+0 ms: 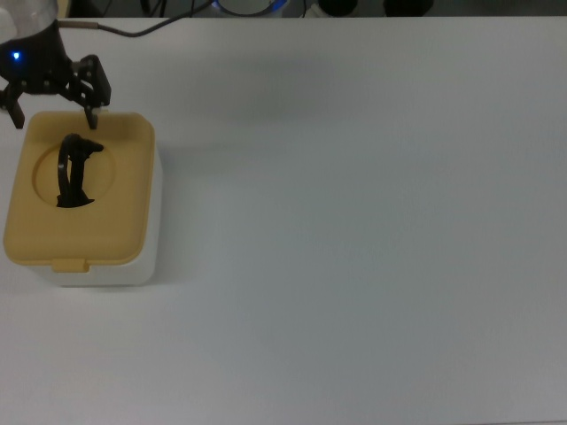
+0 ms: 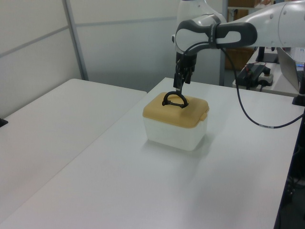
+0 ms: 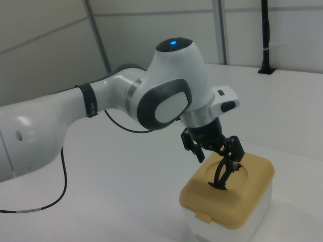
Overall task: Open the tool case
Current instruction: 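Lower the gripper onto the black handle and close on it, then lift the tan lid by its handle off the white case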
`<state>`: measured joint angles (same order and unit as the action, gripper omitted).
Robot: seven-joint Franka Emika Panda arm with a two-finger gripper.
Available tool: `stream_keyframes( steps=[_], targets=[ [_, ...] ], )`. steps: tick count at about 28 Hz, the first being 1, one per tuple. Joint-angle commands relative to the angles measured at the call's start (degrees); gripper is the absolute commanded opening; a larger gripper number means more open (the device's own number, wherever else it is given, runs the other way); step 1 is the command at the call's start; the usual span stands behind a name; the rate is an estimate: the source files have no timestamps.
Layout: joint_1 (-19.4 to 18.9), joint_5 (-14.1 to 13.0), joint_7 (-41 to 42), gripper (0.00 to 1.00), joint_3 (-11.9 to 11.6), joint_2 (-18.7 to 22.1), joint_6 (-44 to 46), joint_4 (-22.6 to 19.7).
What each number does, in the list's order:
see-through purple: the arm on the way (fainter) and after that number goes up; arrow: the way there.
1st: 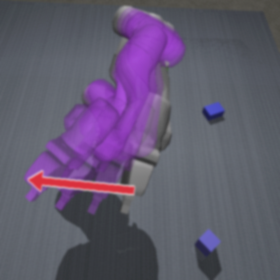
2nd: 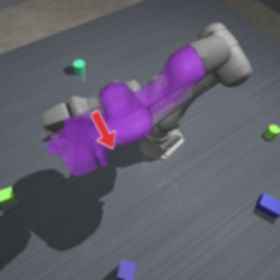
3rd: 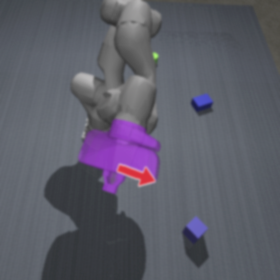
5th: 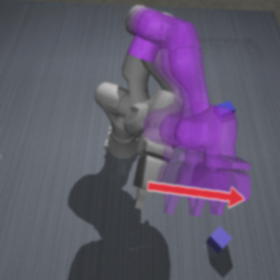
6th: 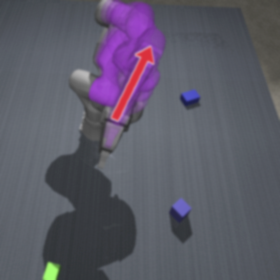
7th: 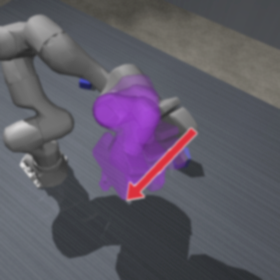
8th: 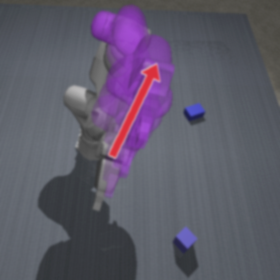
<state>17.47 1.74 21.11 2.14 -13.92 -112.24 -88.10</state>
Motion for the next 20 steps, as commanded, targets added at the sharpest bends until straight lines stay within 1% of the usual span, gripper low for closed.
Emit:
stream_keyframes(
  steps=[1,2,5,6,7,8,10,11,13,14,15,16,19,20],
  targets=[
    [0.1,-0.2,0.6,1.0,0.1,-3.0,-4.0,0.1],
    [0.0,-0.4,0.4,1.0,0.1,-3.7,-4.8,0.1],
    [-0.1,-0.5,0.2,1.0,0.1,-4.5,-5.7,0.1],
    [-0.2,-0.5,0.3,0.94,0.3,-4.5,-5.7,0.1],
    [-0.2,-0.5,0.2,0.92,0.3,-4.4,-5.7,0.1],
    [-0.2,-0.6,0.3,0.88,0.3,-4.4,-5.6,0.0],
    [-0.2,-1.0,0.3,0.76,0.3,-4.4,-5.5,0.0],
    [-0.1,-1.8,0.3,0.65,0.4,-4.2,-5.3,0.0],
    [0.0,-2.6,0.4,0.54,0.4,-3.9,-5.0,0.0],
    [0.1,-2.8,0.4,0.52,0.4,-3.7,-4.9,-0.1],
    [0.1,-3.1,0.3,0.52,0.4,-3.5,-4.8,-0.1],
    [0.2,-3.6,0.4,0.48,0.4,-3.1,-4.0,-0.1],
    [0.2,-4.4,0.4,0.43,0.3,-3.0,-3.2,0.1],
    [0.2,-4.5,0.4,0.4,0.3,-2.9,-3.1,0.1]
  ],
)
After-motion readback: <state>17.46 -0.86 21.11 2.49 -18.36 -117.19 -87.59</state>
